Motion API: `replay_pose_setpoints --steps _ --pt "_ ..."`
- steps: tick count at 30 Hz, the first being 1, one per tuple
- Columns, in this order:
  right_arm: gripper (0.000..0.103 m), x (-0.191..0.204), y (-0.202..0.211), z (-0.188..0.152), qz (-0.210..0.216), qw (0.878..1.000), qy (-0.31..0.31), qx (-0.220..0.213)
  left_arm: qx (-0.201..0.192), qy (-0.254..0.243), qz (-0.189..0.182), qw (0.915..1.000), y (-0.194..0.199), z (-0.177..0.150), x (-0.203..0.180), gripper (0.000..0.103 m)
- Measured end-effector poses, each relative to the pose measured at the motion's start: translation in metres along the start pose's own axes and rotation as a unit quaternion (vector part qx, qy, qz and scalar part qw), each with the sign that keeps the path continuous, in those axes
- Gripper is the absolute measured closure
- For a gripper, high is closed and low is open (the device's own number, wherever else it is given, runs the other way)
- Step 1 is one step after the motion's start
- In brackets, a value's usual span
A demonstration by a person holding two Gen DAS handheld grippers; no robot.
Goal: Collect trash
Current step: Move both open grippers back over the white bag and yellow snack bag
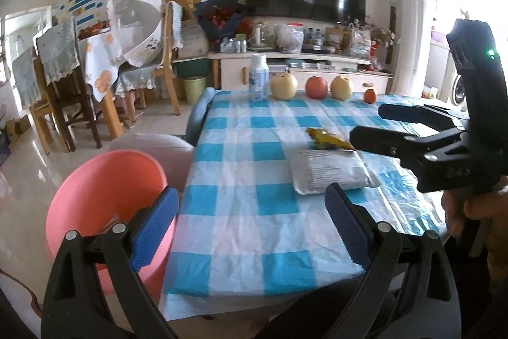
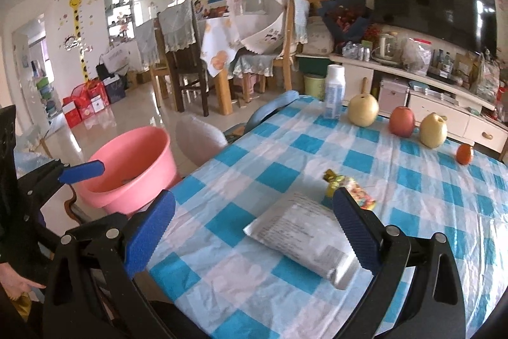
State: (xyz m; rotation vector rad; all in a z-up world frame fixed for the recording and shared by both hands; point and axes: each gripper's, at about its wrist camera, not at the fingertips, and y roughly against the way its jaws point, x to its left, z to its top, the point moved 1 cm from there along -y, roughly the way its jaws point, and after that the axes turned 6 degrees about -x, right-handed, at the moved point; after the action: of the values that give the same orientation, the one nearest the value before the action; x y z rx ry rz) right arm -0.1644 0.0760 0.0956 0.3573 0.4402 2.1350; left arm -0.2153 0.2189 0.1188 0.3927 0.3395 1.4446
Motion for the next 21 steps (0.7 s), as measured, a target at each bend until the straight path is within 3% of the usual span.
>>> replay_pose_setpoints --steps 13,21 --pt "0.005 -0.065 0.025 0.005 -0.046 0.998 -0.039 -0.028 0.026 -0.042 -0.044 0.9978 -0.014 0.006 -0.058 0.009" --pt "0.005 -0.134 0.039 0.002 -0.079 0.990 -0.113 -0.035 0.059 -0.070 -0.073 0.9931 -0.034 0.003 -0.098 0.009"
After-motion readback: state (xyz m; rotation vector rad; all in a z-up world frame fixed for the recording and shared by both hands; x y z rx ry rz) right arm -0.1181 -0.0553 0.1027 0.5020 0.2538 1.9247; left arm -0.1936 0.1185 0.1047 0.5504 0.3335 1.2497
